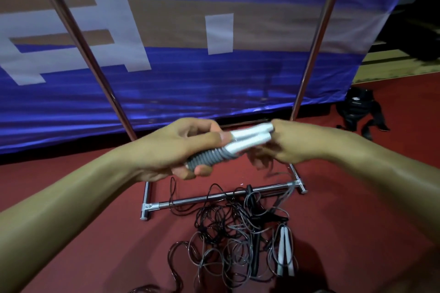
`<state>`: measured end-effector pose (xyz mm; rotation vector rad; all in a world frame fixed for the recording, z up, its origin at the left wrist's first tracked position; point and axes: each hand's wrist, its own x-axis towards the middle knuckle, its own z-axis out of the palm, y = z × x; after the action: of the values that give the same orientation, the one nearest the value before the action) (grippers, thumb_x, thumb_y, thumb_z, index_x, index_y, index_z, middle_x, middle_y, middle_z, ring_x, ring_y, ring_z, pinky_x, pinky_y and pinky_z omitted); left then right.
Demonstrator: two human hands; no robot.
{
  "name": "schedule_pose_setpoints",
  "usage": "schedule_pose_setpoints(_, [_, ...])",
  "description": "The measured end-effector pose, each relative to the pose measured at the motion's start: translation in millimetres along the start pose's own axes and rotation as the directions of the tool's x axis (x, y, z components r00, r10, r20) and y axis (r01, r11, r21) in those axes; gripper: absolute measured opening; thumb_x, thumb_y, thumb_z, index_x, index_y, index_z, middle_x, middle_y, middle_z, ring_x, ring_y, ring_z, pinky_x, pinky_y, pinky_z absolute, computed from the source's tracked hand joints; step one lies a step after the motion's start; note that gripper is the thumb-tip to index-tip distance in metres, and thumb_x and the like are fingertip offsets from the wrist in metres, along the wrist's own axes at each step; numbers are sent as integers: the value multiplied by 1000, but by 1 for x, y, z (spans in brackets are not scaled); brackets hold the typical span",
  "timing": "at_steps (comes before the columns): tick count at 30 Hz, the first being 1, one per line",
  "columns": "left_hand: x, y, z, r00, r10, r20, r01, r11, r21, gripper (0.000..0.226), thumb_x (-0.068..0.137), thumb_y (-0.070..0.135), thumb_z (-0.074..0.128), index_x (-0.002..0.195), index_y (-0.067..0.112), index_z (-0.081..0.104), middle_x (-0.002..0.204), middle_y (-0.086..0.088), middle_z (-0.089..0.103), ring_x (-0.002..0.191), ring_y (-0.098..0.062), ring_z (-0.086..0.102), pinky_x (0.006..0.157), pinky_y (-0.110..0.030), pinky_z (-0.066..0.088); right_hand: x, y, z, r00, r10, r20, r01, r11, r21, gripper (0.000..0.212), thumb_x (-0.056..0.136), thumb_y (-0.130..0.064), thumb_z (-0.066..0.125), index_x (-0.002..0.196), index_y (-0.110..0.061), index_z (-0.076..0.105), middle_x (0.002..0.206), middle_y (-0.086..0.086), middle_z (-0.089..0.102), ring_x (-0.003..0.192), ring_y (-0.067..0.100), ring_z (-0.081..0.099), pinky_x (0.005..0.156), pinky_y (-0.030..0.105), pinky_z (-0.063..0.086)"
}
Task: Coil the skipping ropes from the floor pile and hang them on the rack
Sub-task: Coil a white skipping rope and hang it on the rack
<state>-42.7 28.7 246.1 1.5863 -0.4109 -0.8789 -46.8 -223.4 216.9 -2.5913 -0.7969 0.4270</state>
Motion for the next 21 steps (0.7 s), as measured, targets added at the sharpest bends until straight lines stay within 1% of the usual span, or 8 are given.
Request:
schedule_pose_setpoints(3, [1, -5, -1, 971, -174, 165, 169, 985, 44, 21, 96, 23, 61, 97, 3, 56, 76, -9, 65, 45, -11, 45, 29, -13, 21, 5, -6, -14, 995, -1, -100, -10, 994, -110, 18, 100, -22, 55, 87, -29, 66, 75, -14, 69, 71, 0, 62, 69, 22, 47])
schedule_pose_setpoints(6, [3, -10, -4, 950, -258, 174, 213, 947, 240, 25, 97, 26, 66, 106, 2, 62, 75, -18, 64, 50, -23, 50, 31, -17, 29, 7, -14, -18, 998, -11, -66, 2, 992, -127, 17, 102, -27, 56, 86, -29, 64, 77, -6, 69, 74, 10, 64, 74, 34, 50])
schedule_pose_setpoints(7, [3, -11, -3, 950, -265, 162, 204, 925, 320, 25, 98, 26, 66, 113, 6, 64, 71, -17, 66, 50, -23, 53, 32, -18, 33, 6, -18, -19, 999, -8, -49, 2, 992, -125, 17, 100, -29, 57, 85, -29, 63, 74, -5, 67, 72, 13, 62, 73, 35, 50])
schedule_pose_setpoints(10, [3, -16, 0, 949, -281, 142, 190, 871, 454, 25, 100, 25, 65, 124, 17, 64, 67, 3, 71, 51, -10, 64, 37, -18, 40, 3, -28, -20, 999, 13, 44, -8, 994, -106, 14, 95, -33, 60, 82, -29, 62, 65, -4, 56, 64, 14, 52, 65, 32, 46])
schedule_pose_setpoints(12, [6, -20, 2, 956, -253, 147, 158, 869, 469, 17, 99, 27, 68, 115, 20, 68, 70, 4, 69, 57, -16, 66, 37, -20, 40, 4, -32, -19, 1000, -19, 25, 21, 996, -82, 19, 97, -39, 60, 83, -28, 64, 64, -3, 55, 62, 15, 51, 62, 29, 43])
schedule_pose_setpoints(15, [13, -25, 0, 978, -202, 51, 159, 879, 450, 17, 95, 33, 71, 102, 19, 64, 61, -5, 61, 55, -24, 51, 39, -21, 35, 6, -36, -19, 987, -64, -149, 45, 992, -122, 24, 100, -45, 59, 86, -28, 68, 63, -3, 58, 65, 15, 55, 62, 27, 42])
schedule_pose_setpoints(19, [20, -25, -2, 982, -181, -50, 186, 909, 374, 31, 95, 36, 70, 107, 13, 53, 62, -11, 59, 51, -21, 42, 40, -22, 29, 2, -42, -19, 957, -81, -279, 25, 980, -197, 32, 97, -58, 49, 97, -35, 72, 78, -9, 70, 74, 11, 63, 68, 41, 54])
schedule_pose_setpoints(21, [20, -24, -7, 979, -181, -96, 202, 928, 312, 31, 95, 36, 69, 105, 13, 52, 68, -16, 63, 51, -20, 41, 39, -21, 26, -2, -49, -22, 962, -81, -262, 17, 971, -237, 33, 98, -56, 46, 105, -38, 74, 83, -10, 74, 74, 12, 64, 67, 40, 54])
